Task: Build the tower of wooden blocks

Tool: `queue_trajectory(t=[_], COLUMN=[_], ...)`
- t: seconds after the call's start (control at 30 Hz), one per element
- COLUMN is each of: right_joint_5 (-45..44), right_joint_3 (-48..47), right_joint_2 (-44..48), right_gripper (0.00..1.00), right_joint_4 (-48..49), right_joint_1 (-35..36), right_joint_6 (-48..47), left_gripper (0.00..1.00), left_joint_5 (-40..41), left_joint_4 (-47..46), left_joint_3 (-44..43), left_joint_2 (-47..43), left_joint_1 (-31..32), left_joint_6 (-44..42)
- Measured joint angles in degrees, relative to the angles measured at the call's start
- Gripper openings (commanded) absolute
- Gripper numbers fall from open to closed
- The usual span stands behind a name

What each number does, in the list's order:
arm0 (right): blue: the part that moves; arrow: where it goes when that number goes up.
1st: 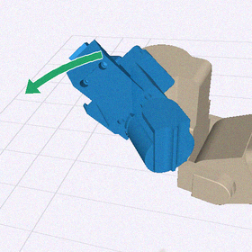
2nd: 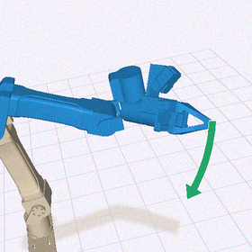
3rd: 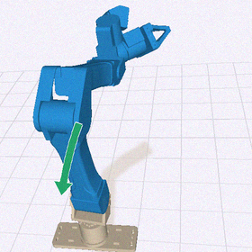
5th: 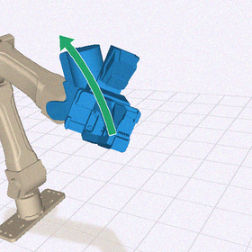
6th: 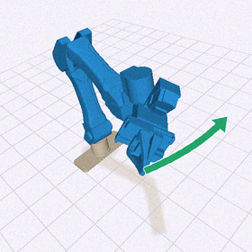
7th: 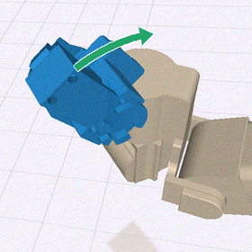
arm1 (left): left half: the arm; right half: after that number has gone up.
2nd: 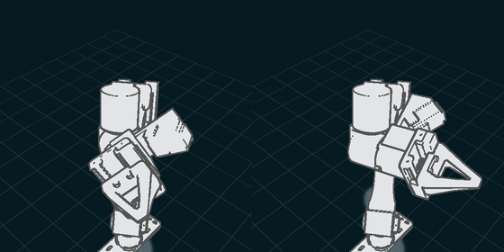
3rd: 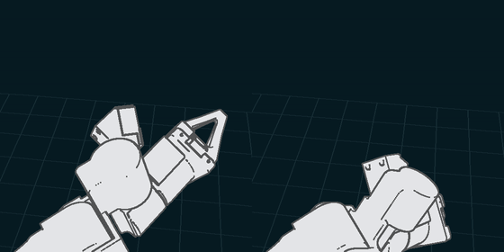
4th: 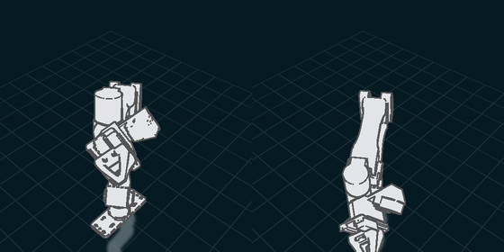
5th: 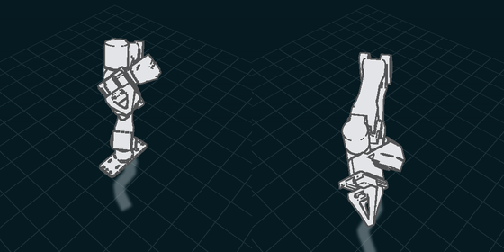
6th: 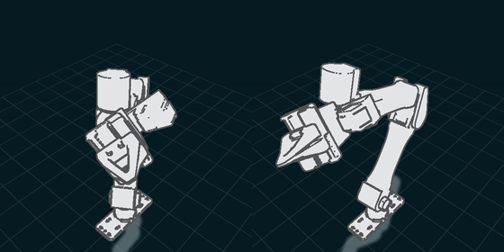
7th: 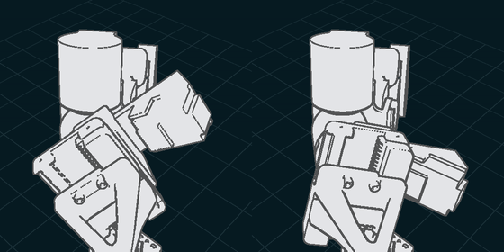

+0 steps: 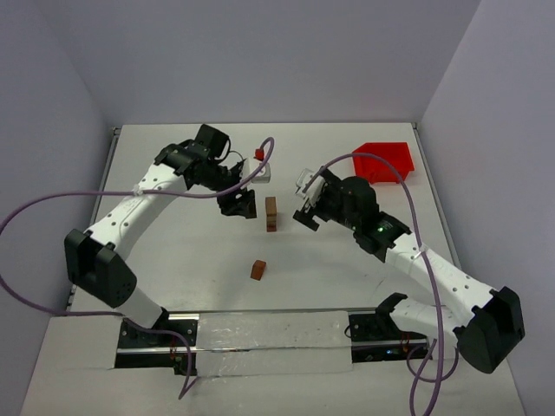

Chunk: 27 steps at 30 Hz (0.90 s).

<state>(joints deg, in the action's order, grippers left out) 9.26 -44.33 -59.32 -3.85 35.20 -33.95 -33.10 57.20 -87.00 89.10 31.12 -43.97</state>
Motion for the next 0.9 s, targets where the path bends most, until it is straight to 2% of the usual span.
queue_trajectory(t=[0.23, 0.67, 0.9], right_joint_5=[5.4, 8.2, 8.5], right_joint_3=[-4.3, -10.4, -19.5], right_joint_2=[-0.5, -4.5, -8.6], right_gripper=[1.00, 1.00, 1.00], right_joint_4=[-7.5, -18.8, -24.5], right_joint_1=[-6.9, -15.5, -18.7], right_joint_6=[11.9, 24.9, 29.5], left_gripper=[0.01, 0.03, 0.05], left_joint_5=[2.8, 6.9, 6.3], left_joint_4=[-2.0, -8.3, -9.2], left_joint_3=[-4.9, -5.7, -5.8], left_joint_2=[9.9, 13.5, 14.3], left_joint_1=[0.0, 6.0, 5.9], left_joint_6=[-0.2, 0.3, -0.8])
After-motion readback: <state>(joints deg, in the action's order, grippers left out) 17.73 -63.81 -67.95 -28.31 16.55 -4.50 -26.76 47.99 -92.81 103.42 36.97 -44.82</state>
